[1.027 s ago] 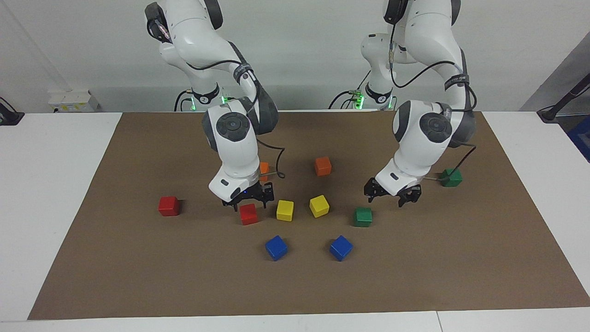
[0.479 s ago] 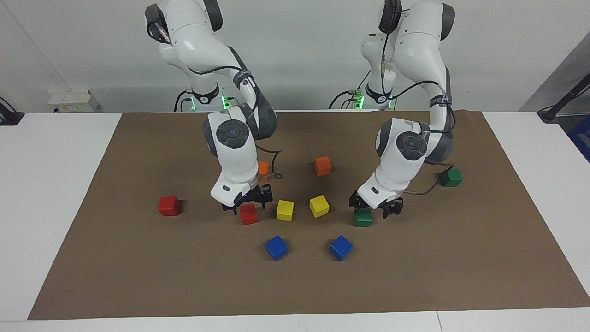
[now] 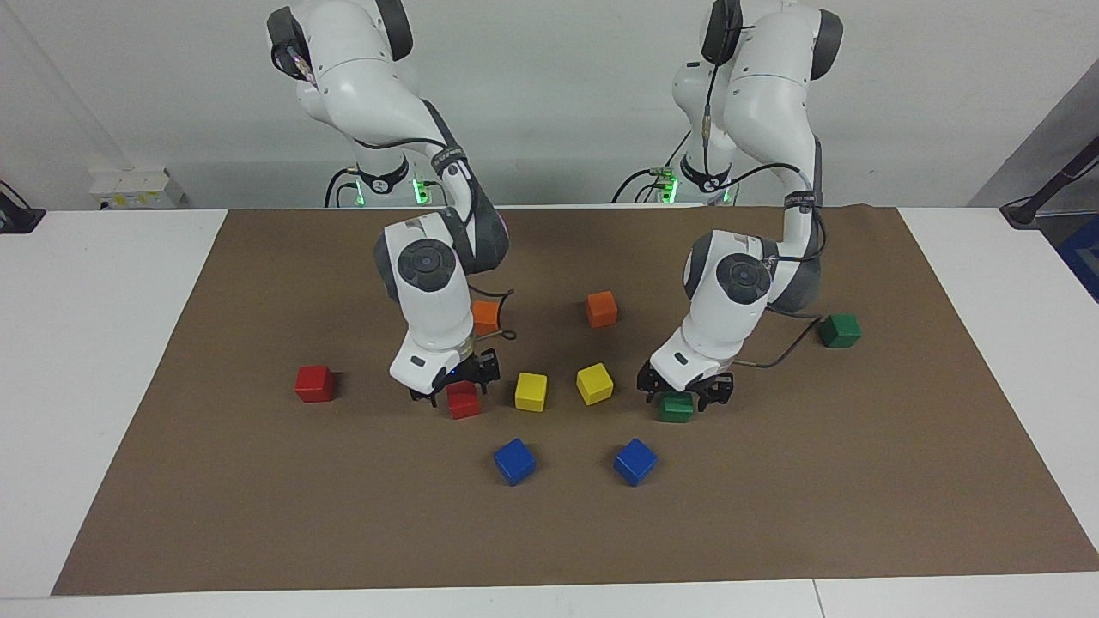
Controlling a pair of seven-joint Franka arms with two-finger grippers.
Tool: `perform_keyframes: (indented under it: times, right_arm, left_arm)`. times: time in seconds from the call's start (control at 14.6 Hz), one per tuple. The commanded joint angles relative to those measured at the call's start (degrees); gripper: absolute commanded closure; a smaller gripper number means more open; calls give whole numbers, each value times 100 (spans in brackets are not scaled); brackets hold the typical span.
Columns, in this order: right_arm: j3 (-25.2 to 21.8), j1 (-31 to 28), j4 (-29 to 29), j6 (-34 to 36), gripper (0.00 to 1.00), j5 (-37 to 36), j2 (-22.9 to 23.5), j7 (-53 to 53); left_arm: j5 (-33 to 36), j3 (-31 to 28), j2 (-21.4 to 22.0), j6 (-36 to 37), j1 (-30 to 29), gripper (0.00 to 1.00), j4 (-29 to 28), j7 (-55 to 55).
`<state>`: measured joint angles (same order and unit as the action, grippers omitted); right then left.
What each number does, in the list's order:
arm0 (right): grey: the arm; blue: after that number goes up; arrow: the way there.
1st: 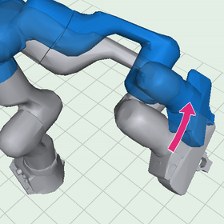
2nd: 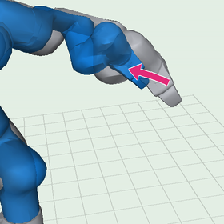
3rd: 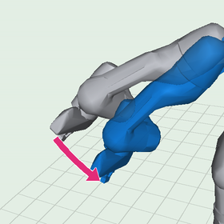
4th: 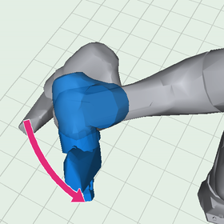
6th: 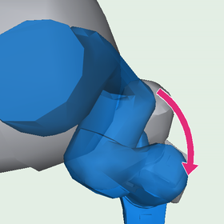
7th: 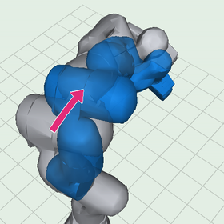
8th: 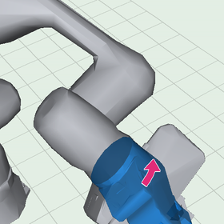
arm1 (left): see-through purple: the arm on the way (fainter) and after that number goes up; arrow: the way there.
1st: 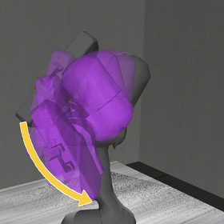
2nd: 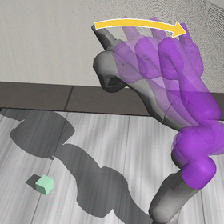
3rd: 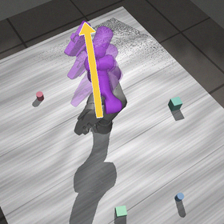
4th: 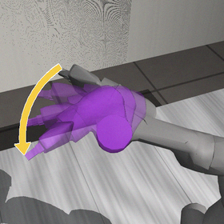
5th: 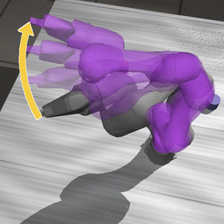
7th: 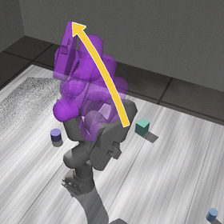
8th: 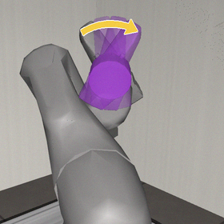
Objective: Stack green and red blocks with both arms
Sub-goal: 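Reach the left gripper to second green while the right gripper reaches red, then grasp the second green with the left gripper while the right gripper grasps red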
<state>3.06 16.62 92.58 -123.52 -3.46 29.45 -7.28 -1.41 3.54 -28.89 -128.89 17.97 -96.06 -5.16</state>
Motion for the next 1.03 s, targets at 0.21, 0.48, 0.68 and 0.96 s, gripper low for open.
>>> perform_keyframes:
  times: [0.21, 0.48, 0.68, 0.96]
  right_arm:
    - [63, -63, 251, -321, 12, 12, -44, 95]
    - [63, -36, 348, -401, 26, 30, -53, 42]
    - [63, -45, 348, -296, 74, 30, -62, 42]
    - [37, -334, -11, 448, 100, 30, -281, 51]
  left_arm:
    - [606, -125, 103, -128, 172, 100, -247, -345]
    - [536, -134, 295, 555, 23, 100, 112, -354]
    - [256, -82, 935, 1443, -485, 100, 202, -240]
    - [132, -117, 1972, 2306, -1293, 100, -262, 890]
